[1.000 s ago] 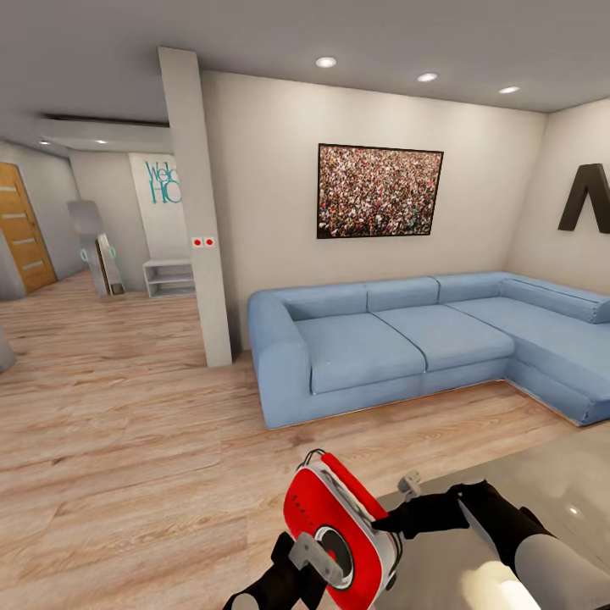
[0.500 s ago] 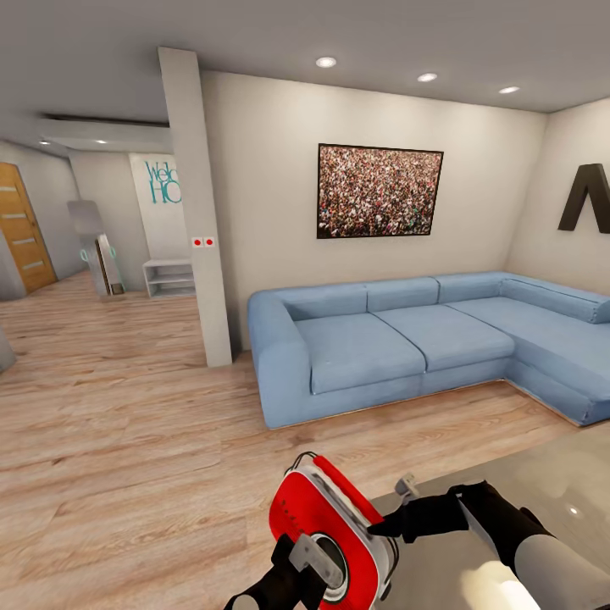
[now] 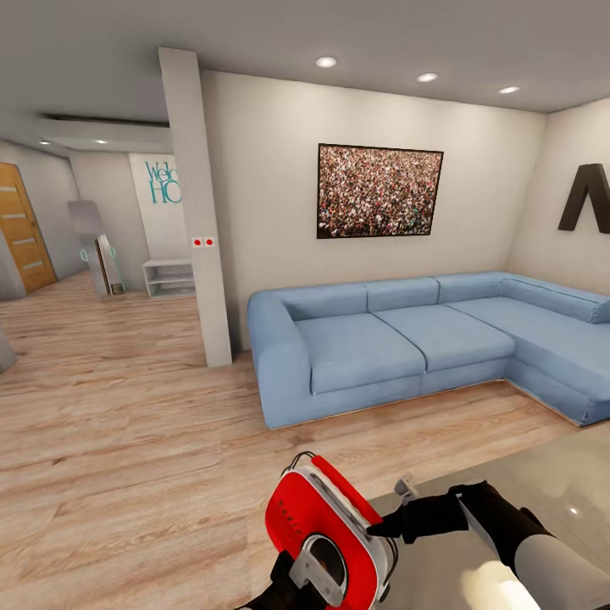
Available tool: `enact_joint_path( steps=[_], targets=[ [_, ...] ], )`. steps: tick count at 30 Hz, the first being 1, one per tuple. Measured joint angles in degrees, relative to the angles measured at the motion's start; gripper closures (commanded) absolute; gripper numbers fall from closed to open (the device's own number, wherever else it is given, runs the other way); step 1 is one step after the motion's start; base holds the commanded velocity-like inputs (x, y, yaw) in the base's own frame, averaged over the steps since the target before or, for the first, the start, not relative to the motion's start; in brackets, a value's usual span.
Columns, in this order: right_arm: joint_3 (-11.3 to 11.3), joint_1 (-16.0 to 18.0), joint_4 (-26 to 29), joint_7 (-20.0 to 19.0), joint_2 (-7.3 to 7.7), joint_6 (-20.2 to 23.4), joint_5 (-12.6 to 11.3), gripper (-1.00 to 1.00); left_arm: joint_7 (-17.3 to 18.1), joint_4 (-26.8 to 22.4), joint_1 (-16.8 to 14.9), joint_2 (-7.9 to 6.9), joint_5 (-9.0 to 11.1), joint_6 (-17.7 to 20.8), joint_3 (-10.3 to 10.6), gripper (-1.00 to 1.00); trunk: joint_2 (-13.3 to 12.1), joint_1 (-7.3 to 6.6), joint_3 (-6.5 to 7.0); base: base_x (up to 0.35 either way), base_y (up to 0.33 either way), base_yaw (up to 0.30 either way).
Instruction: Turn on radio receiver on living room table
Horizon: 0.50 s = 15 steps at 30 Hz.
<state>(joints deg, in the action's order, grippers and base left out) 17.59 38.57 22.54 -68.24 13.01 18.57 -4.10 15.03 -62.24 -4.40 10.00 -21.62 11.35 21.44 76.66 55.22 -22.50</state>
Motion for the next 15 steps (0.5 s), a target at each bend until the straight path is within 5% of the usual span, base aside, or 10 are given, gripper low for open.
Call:
enact_joint_path(
  steps=[15],
  targets=[
    [-0.09,0.00,0.00,-1.83,0.00,0.11,0.11,1.00,-0.34,-0.06,-0.09,0.00,-0.05,-0.10,-0.08,1.00,0.00,0.00,0.00,0.000,0.000,0.000]
  ],
)
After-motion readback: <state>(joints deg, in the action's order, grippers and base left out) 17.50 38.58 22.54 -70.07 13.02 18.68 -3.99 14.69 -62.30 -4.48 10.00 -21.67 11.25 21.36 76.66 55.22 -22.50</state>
